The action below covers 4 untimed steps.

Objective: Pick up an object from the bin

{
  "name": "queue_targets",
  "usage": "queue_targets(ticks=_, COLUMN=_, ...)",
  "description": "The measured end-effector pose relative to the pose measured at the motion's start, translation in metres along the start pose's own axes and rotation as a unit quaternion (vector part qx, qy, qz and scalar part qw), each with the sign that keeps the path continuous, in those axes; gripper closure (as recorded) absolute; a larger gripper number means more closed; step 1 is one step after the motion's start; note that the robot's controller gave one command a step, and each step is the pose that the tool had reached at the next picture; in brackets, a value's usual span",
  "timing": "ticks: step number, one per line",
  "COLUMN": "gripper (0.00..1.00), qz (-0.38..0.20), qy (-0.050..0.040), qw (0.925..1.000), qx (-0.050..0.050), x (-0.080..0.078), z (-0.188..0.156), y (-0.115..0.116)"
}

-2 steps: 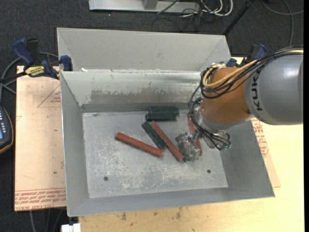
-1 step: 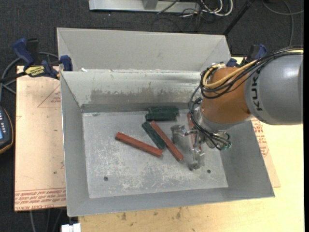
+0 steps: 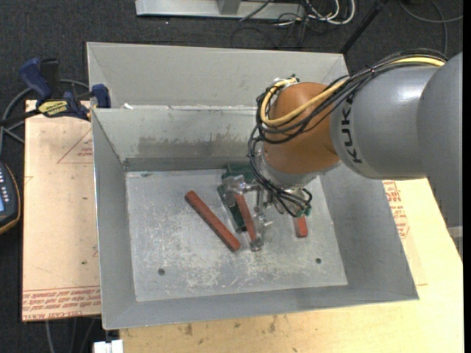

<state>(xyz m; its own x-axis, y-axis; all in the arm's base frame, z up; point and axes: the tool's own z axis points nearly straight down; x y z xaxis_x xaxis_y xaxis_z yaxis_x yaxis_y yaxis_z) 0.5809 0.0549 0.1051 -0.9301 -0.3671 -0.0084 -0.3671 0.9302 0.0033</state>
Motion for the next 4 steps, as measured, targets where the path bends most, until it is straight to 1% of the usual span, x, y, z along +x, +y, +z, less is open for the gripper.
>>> queue_targets(ticks=1, gripper=0.00, qz=0.008, qy=-0.0013, qw=1.0000, qx=0.005, x=-0.027, z=-0.028, y=-0.077)
queue_targets(ticks=2, gripper=0.00, qz=-0.175, qy=0.0035, qw=0.9846, qx=0.000, x=-0.060, z=0.028, y=0.007)
queue_targets(ticks=3, gripper=1.00, qz=-0.173, qy=0.0027, qw=0.9849, qx=0.000, x=-0.061, z=0.024, y=0.005)
queue_targets(ticks=4, gripper=1.00, qz=-0.186, qy=-0.0011, qw=0.9825, qx=0.003, x=-0.043, z=-0.107, y=-0.001)
